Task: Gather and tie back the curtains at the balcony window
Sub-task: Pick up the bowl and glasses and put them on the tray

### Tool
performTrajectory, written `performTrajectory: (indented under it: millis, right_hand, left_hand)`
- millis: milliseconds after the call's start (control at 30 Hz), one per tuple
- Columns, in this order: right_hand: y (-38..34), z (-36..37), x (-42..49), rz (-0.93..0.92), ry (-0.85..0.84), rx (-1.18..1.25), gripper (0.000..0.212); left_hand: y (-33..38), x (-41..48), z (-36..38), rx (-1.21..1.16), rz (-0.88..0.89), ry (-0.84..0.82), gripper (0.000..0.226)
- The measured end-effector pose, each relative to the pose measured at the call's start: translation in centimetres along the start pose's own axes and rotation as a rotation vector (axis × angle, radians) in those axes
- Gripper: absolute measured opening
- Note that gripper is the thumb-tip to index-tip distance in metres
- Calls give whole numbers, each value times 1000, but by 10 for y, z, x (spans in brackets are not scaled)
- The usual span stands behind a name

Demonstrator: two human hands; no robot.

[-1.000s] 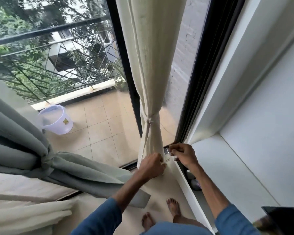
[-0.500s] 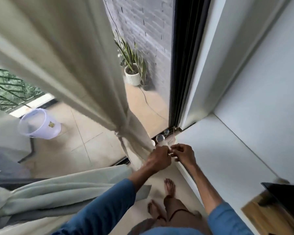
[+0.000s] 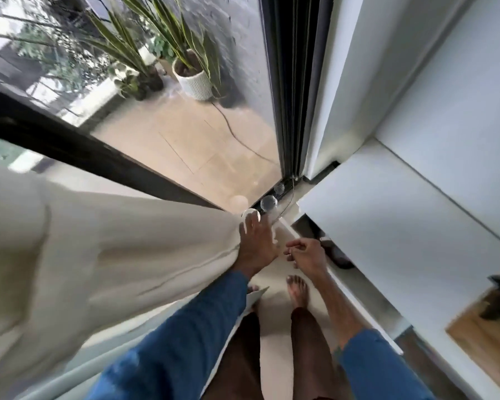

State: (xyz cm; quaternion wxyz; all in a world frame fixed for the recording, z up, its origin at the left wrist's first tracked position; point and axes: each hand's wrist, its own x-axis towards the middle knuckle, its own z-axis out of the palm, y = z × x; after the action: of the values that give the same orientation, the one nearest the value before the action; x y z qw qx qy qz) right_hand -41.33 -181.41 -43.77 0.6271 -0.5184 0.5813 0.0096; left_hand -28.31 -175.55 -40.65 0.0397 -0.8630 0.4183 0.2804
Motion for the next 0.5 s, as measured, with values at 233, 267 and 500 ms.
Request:
performTrajectory:
  millis: [233,267,500]
  right_hand:
    - [50,52,52,40,33,78,27]
    - [58,61,55,50,37,102,27]
    - [99,114,77,83,73,135,27]
  left_hand:
    - [-77,53,92,229,-271,-386,80]
    - [-89,55,104,249,-299,-419,78]
    - [-185,58,155,265,-420,-547,68]
